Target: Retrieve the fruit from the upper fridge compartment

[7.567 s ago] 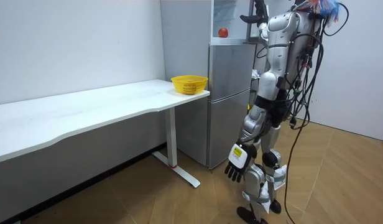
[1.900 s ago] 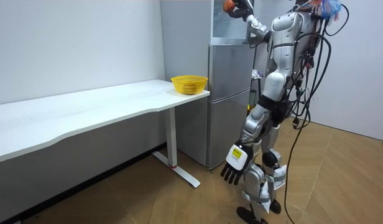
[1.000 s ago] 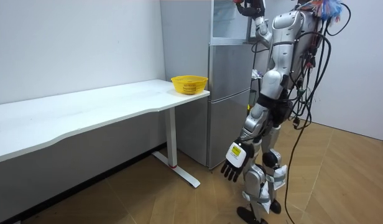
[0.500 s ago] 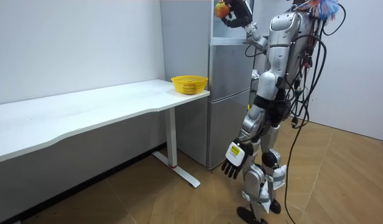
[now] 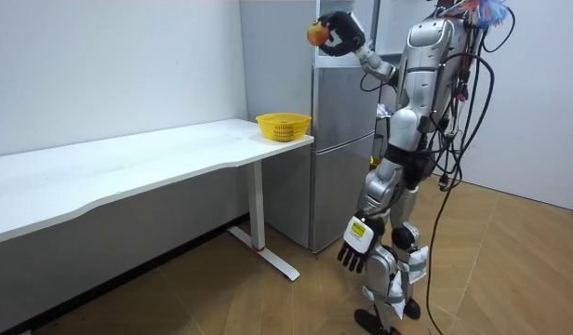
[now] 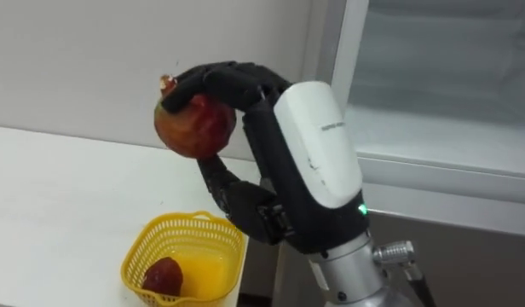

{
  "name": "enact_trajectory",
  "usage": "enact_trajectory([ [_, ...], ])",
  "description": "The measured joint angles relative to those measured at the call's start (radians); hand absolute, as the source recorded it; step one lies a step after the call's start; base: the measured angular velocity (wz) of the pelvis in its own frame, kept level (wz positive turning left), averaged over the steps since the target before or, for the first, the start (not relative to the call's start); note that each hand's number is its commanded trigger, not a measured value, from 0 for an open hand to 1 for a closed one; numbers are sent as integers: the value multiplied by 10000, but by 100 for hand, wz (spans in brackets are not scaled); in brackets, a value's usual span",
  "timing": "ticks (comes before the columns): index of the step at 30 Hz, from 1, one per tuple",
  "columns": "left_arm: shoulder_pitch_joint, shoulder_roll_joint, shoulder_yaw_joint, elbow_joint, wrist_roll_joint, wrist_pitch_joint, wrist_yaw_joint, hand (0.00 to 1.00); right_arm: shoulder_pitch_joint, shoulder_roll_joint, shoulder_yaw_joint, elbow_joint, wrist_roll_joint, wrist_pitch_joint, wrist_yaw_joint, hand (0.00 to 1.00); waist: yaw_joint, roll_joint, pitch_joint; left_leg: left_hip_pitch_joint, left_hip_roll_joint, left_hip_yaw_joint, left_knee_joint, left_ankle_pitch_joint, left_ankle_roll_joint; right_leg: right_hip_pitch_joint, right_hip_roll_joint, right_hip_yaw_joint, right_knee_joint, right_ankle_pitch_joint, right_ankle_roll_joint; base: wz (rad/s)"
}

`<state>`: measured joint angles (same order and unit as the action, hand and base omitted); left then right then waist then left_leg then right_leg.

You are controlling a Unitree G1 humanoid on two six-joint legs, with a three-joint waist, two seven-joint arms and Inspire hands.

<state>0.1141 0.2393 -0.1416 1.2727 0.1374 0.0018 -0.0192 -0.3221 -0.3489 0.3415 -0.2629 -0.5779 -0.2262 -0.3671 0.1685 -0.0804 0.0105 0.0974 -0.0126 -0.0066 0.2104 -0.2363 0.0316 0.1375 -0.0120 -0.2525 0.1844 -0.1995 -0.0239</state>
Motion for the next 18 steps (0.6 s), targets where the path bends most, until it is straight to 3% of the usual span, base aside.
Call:
enact_trajectory([
  [6, -45, -22, 0, -157, 150, 76, -140, 0, 1, 305, 222, 870, -176, 320, 417, 100, 92, 56, 37, -210, -14, -111, 119, 3, 5, -102, -13, 25, -1, 0, 0, 7],
  [18, -33, -40, -14, -360, 114, 215, -120, 0, 2, 306, 1123, 2361, -317, 915, 866, 100, 278, 83, 17, -260, -8, -192, 123, 5, 2, -127, -51, -15, 4, 0, 0, 3],
])
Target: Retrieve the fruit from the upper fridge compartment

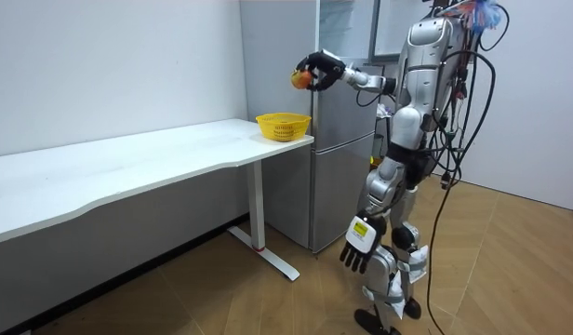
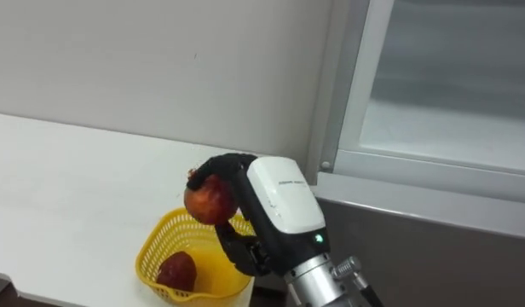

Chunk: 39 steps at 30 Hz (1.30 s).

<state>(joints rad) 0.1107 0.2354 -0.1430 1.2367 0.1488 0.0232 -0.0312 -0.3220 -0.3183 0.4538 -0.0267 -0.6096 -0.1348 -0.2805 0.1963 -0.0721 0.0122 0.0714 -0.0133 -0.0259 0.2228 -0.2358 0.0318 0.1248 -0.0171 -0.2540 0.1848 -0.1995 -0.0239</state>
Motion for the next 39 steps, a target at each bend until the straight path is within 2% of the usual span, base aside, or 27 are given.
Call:
enact_trajectory([
  [8, -20, -2, 24, -34, 0, 193, 28, 0, 0, 13, 64, 631, -125, 439, 254, 100, 326, -22, -13, -130, -12, -25, 98, 0, 0, -61, -15, -240, 2, 0, 0, 2],
  [16, 26, 1, 16, 7, 34, 210, 217, 0, 154, 28, 126, 1748, 168, 510, 398, 100, 300, 36, 21, -74, -31, -77, 212, -1, 0, 115, -52, -248, 6, 0, 0, 4],
  [19, 37, -21, 37, -8, 172, 214, 207, 0, 430, 30, 123, 1786, 161, 531, 574, 100, 282, 125, 64, -120, -43, -97, 199, -7, 3, 91, -65, -242, 13, -1, 1, 0],
  [24, 32, -139, 38, -127, 219, 212, 191, 0, 536, 33, 122, 1786, 162, 525, 665, 100, 280, 248, 0, -226, -46, -75, 320, -6, 2, 25, -70, -244, 46, 0, 1, 0],
  [26, 49, -149, 38, -206, 219, 212, 187, 0, 536, 35, 122, 1786, 162, 516, 665, 60, 281, 253, -3, -234, -46, -73, 333, -6, 2, 26, -68, -245, 47, 0, 1, 0],
  [27, 48, -153, 39, -226, 219, 212, 186, 0, 536, 36, 122, 1786, 162, 513, 665, 21, 284, 245, -8, -236, -46, -73, 341, -6, 2, 27, -67, -246, 49, 0, 1, 0],
  [29, 56, -158, 38, -253, 219, 212, 182, 0, 536, 41, 122, 1786, 163, 498, 665, 0, 288, 227, -17, -238, -49, -74, 345, -6, 2, 28, -70, -246, 50, 0, 1, 0],
  [32, 76, -160, 51, -267, 217, 208, 181, 0, 536, 55, 122, 1786, 162, 497, 666, 0, 288, 183, -30, -240, -59, -80, 345, -6, 3, 29, -78, -249, 51, 0, 1, 0],
  [39, 141, -160, 51, -268, 217, 207, 126, 0, 535, 124, 111, 1785, 162, 483, 666, 0, 284, 43, 20, -261, -62, -95, 354, -7, 3, 28, -80, -272, 48, -1, 1, 0],
])
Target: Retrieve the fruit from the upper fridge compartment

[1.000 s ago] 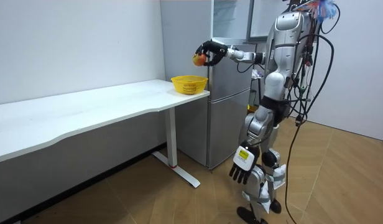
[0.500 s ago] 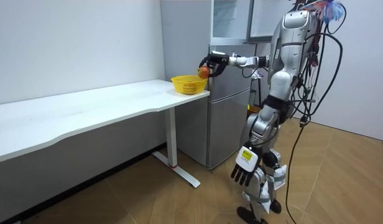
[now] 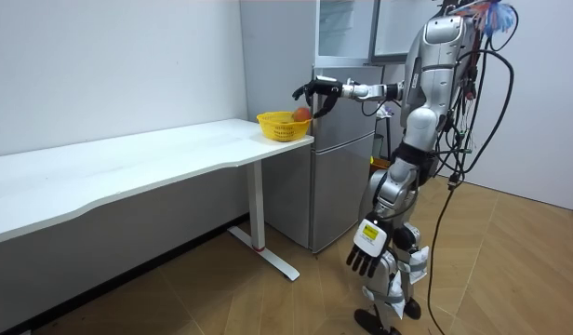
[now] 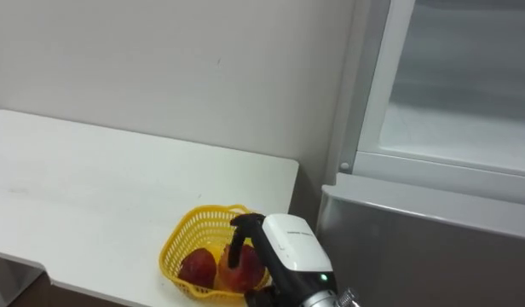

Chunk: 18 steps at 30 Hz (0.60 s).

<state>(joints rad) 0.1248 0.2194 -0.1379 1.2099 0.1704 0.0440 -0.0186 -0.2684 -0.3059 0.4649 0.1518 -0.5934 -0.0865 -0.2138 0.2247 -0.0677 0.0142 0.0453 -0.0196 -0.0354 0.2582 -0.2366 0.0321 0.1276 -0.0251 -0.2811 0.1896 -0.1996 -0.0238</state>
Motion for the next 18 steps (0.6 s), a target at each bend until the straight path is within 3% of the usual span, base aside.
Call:
enact_trajectory([
  [9, -15, -10, -1, -54, 3, 0, -132, 0, 0, 32, -1, 0, 0, -9, 0, 0, -3, 0, 38, -16, -28, -16, 25, -7, 8, 0, -9, -28, 1, 0, 0, 0],
  [18, -17, -11, 1, -59, 3, 2, -136, 0, 0, 35, -3, -1, 0, -9, 0, 0, -7, 119, 15, -25, -28, -19, 23, -7, 9, -9, -12, -65, 0, 0, 0, 0],
])
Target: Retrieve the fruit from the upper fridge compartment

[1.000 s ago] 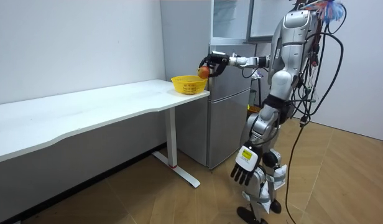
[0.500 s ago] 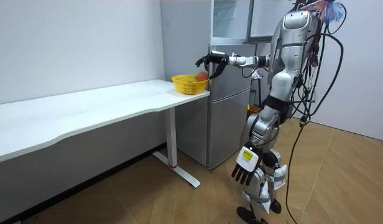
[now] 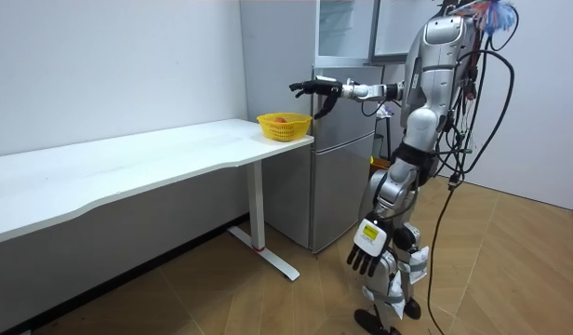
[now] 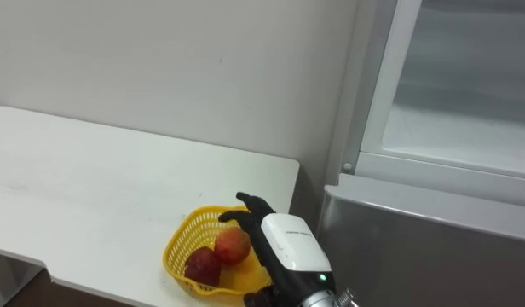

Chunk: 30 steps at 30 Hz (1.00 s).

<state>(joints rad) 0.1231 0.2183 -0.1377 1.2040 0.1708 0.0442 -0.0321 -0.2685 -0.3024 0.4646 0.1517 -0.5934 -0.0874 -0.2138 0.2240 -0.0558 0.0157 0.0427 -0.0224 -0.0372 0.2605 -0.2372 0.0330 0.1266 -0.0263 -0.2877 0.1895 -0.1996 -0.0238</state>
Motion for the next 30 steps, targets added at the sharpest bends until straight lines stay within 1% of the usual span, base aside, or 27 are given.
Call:
enact_trajectory([
  [2, 0, 0, 1, -1, 0, 1, 0, 0, 0, 0, -1, 0, 0, 0, 0, 0, 0, 31, -23, 1, 0, 0, -1, 0, 0, 0, -2, -3, 0, 0, 0, 0],
  [6, 2, -2, 79, -58, -1, 1, -15, 0, 0, 2, -8, -4, 4, 0, 0, 0, -3, 7, -52, -78, 8, -2, 51, 0, 0, -64, 1, -21, 0, 0, 0, 0],
  [13, -59, -5, 77, -83, 2, 1, -24, 0, 0, 19, -20, -6, -14, 0, -1, 0, -30, -13, -64, -146, 10, -31, 114, 0, 0, -108, -8, -7, 2, 0, 0, 1],
  [16, -19, -1, 77, -261, 0, 2, -19, 0, -1, 22, -215, -89, -9, 0, -2, 0, -76, -36, -76, -168, 5, -42, 98, 0, 0, -115, -10, -5, 1, 0, 0, 0],
  [19, -11, -3, 76, -330, -8, -10, 21, 0, -1, 22, -385, -437, 92, 0, -19, 0, -146, -47, -84, -160, 8, -19, 80, 0, 0, -112, -10, 10, 0, 0, 0, 0],
  [21, -5, 3, 75, -345, -10, -11, 40, 0, -1, 19, -480, -809, 206, -10, -55, 0, -254, -50, -84, -152, 9, 1, 71, 0, 1, -120, -9, 44, -1, 1, 0, -2],
  [24, -9, 4, 72, -344, -11, -14, 82, 0, -1, 3, -565, -1225, 400, -82, -153, 0, -326, -48, -83, -155, 18, 48, 67, 0, 1, -144, 1, 100, 0, 1, 0, -5],
  [28, -6, 4, 64, -340, -14, -15, 204, 0, 40, -4, -560, -1588, 730, -83, -194, 0, -454, -30, -74, -151, 35, 74, 12, 0, 0, -174, 17, 130, 2, 2, -1, 0],
  [29, 18, 5, 65, -338, -22, -15, 236, 0, 185, -28, -571, -1793, 782, -107, -193, 0, -496, -29, -112, -134, 38, 87, -52, 4, -1, -213, 16, 140, -1, 1, -1, 0],
  [30, 64, -5, 63, -337, -30, -16, 236, 0, 348, -31, -579, -2008, 776, -158, -189, 0, -531, -23, -124, -108, 44, 115, -49, 4, -1, -201, 17, 152, 0, 2, -1, -6],
])
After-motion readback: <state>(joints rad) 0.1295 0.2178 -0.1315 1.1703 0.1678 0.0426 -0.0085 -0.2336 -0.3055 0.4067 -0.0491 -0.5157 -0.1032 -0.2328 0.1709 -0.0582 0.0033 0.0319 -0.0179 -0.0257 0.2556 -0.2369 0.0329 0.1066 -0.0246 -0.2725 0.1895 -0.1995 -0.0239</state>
